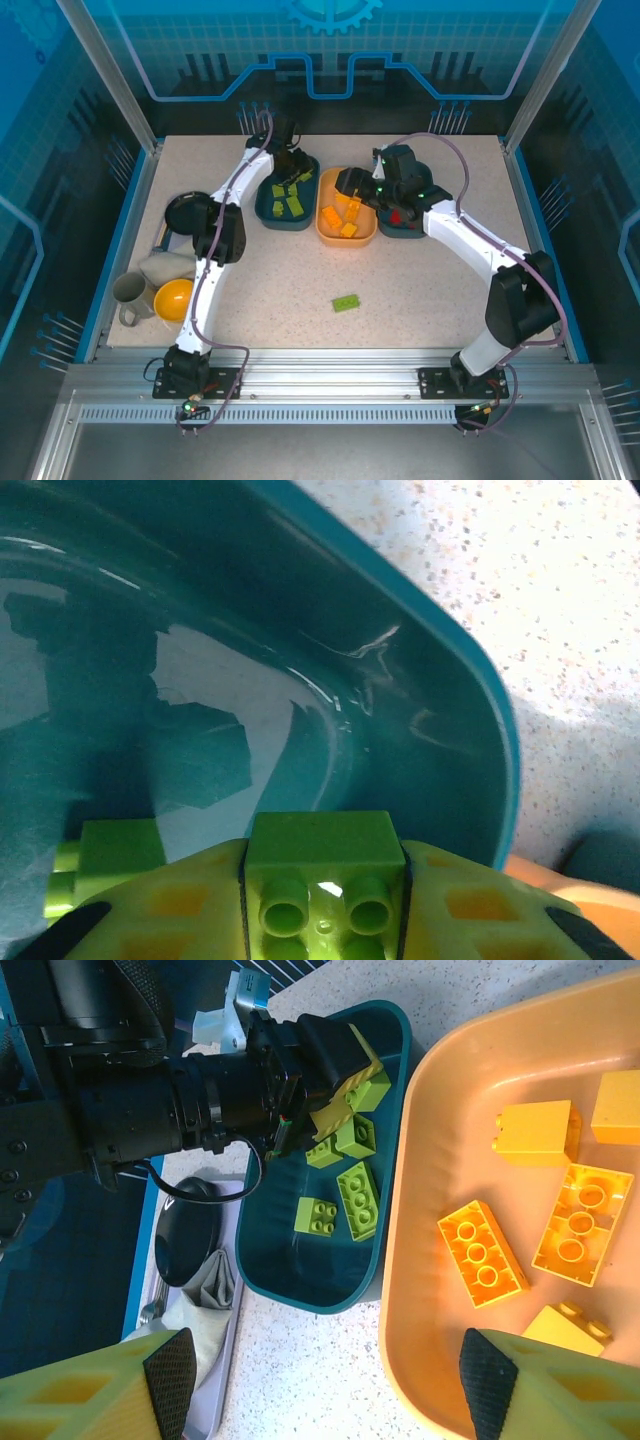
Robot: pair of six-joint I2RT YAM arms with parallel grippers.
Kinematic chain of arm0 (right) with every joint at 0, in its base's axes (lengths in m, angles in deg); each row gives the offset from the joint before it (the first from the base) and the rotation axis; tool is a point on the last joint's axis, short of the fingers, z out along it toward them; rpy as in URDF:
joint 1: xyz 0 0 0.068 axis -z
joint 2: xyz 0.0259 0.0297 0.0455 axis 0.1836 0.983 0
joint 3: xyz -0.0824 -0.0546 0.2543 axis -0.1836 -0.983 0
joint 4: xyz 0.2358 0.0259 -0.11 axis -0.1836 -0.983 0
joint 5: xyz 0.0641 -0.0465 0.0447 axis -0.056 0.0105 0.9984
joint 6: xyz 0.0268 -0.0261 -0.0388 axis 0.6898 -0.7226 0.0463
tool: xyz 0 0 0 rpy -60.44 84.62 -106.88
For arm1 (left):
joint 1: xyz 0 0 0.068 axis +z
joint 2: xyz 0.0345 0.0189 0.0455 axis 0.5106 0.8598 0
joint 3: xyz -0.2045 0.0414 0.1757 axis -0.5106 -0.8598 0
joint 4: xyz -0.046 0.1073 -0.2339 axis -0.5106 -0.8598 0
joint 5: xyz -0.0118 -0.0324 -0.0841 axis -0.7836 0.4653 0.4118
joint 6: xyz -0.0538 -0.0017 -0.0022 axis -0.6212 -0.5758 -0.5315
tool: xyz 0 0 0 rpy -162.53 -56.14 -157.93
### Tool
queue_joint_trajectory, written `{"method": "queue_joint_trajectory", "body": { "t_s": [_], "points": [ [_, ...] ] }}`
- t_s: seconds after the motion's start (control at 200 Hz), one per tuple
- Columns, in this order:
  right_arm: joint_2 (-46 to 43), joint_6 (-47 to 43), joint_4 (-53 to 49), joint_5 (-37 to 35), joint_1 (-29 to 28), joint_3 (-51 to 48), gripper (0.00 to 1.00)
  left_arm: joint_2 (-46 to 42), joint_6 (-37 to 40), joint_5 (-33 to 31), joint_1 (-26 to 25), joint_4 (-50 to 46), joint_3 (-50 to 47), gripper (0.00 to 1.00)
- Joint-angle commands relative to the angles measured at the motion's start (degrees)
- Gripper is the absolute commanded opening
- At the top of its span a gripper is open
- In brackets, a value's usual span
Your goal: Sort the legos into containers by color
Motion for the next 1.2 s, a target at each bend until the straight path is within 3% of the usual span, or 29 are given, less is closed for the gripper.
{"method": "queue_joint_trajectory", "body": {
  "t_s": [0.0, 0.27, 0.51, 0.775, 0.88, 1.01, 1.195],
  "points": [
    [-0.2, 0.0, -0.9, 1.8, 0.7, 0.4, 0.73, 0.8, -1.0, -1.4, 1.1, -2.3, 2.3, 0.32],
    [-0.6, -1.8, -3.0, 3.0, 0.7, 0.7, 0.73, 1.5, -2.0, -6.1, 2.2, -6.1, 1.8, 0.34],
    [-0.8, -3.1, -4.4, 4.1, 0.7, 1.4, 0.73, 0.2, -2.4, -7.8, 2.3, -7.7, 1.8, 0.61],
    [-4.7, -9.6, -10.0, 2.2, 0.2, 1.9, 0.73, -10.0, -1.1, -10.6, 0.6, -9.1, -1.4, 0.7],
    [-9.1, -17.5, -15.5, 0.4, -1.4, -0.5, 0.73, -18.8, 4.9, -11.5, -3.0, -7.2, -10.8, 0.71],
    [-17.9, -26.6, -23.9, -1.7, -3.9, -7.3, 0.72, -32.1, 16.9, -9.2, -10.7, -1.1, -30.7, 0.72],
    [-34.1, -27.5, -33.5, -3.4, -4.5, -15.7, 0.73, -44.2, 30.5, -3.9, -25.1, 2.8, -55.1, 0.74]
  ]
}}
